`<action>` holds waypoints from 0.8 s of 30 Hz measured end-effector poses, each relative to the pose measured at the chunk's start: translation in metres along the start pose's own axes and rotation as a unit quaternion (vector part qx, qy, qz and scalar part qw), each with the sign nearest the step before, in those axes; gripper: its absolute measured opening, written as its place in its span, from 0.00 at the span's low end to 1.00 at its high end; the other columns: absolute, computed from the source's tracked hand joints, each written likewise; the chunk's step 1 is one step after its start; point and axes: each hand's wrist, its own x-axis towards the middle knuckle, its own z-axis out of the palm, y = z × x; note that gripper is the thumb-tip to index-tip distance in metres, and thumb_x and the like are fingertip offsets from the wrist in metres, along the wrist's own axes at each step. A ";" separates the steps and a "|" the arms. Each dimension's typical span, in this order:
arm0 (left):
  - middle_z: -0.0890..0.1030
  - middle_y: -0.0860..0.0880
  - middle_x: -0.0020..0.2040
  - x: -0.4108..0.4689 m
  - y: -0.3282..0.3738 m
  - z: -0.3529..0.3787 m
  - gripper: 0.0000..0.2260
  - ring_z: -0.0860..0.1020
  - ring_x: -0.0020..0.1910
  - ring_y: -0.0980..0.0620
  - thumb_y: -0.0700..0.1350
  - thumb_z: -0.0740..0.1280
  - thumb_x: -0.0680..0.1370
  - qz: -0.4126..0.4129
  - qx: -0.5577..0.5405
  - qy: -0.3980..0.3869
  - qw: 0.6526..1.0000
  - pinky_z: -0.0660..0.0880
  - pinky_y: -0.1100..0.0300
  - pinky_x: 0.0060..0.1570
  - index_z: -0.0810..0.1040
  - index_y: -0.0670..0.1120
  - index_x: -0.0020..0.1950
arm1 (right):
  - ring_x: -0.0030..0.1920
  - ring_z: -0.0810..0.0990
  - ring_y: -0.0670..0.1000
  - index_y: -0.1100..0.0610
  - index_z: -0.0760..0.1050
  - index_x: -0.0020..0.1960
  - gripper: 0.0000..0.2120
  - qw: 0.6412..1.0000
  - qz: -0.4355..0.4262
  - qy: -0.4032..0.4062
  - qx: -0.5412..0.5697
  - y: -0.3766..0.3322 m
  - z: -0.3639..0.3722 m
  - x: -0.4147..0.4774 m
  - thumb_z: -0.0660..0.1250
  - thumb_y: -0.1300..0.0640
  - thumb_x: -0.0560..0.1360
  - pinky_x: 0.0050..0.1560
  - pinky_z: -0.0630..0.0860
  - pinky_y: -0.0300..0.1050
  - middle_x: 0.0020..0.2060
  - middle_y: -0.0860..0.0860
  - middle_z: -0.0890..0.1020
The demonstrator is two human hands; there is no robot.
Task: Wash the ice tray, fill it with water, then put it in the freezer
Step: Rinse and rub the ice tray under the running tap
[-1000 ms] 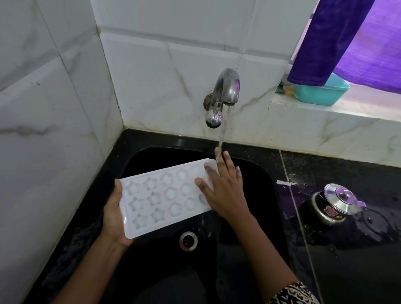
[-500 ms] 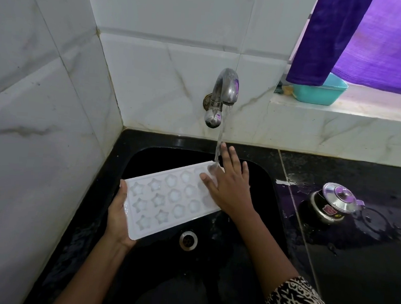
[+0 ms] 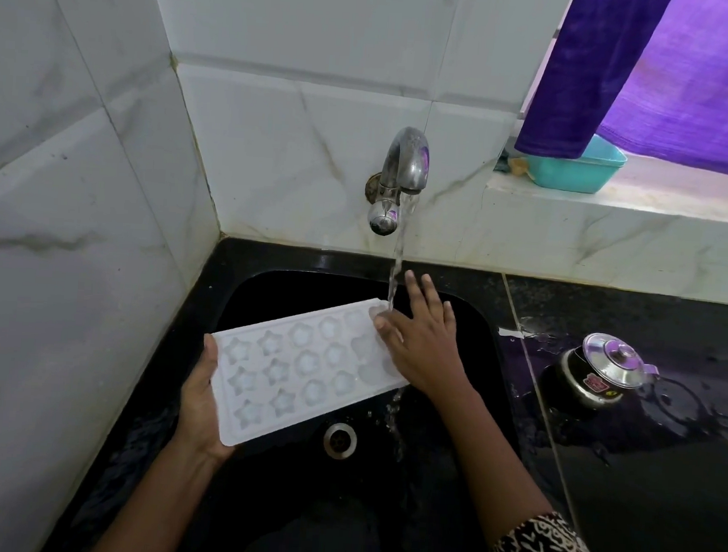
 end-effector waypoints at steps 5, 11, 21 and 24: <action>0.83 0.42 0.55 0.000 -0.007 0.005 0.30 0.83 0.49 0.42 0.65 0.51 0.78 -0.005 -0.014 0.015 1.000 0.81 0.48 0.39 0.86 0.47 0.50 | 0.75 0.37 0.48 0.50 0.71 0.67 0.37 0.999 -0.037 -0.008 -0.029 -0.013 0.006 -0.003 0.39 0.32 0.72 0.73 0.42 0.59 0.77 0.49 0.44; 0.83 0.42 0.55 -0.002 -0.002 -0.001 0.30 0.83 0.50 0.42 0.65 0.51 0.79 0.018 -0.015 0.020 1.000 0.81 0.47 0.40 0.86 0.47 0.50 | 0.74 0.37 0.43 0.46 0.74 0.63 0.35 0.993 0.012 0.049 0.106 0.009 -0.003 -0.008 0.42 0.29 0.72 0.72 0.44 0.54 0.76 0.44 0.45; 0.82 0.41 0.57 0.000 -0.004 0.000 0.30 0.83 0.51 0.42 0.66 0.53 0.77 0.014 -0.032 0.006 0.999 0.81 0.48 0.41 0.86 0.47 0.51 | 0.77 0.45 0.52 0.50 0.78 0.54 0.27 0.998 -0.014 0.051 0.034 -0.002 -0.004 -0.013 0.46 0.39 0.73 0.72 0.50 0.61 0.77 0.51 0.52; 0.82 0.42 0.58 0.000 -0.005 0.006 0.30 0.83 0.52 0.42 0.65 0.51 0.79 0.014 -0.042 0.002 0.999 0.81 0.48 0.41 0.86 0.47 0.52 | 0.76 0.39 0.50 0.48 0.73 0.64 0.30 0.999 -0.012 -0.024 -0.020 -0.013 -0.005 -0.006 0.45 0.35 0.74 0.73 0.43 0.59 0.77 0.50 0.45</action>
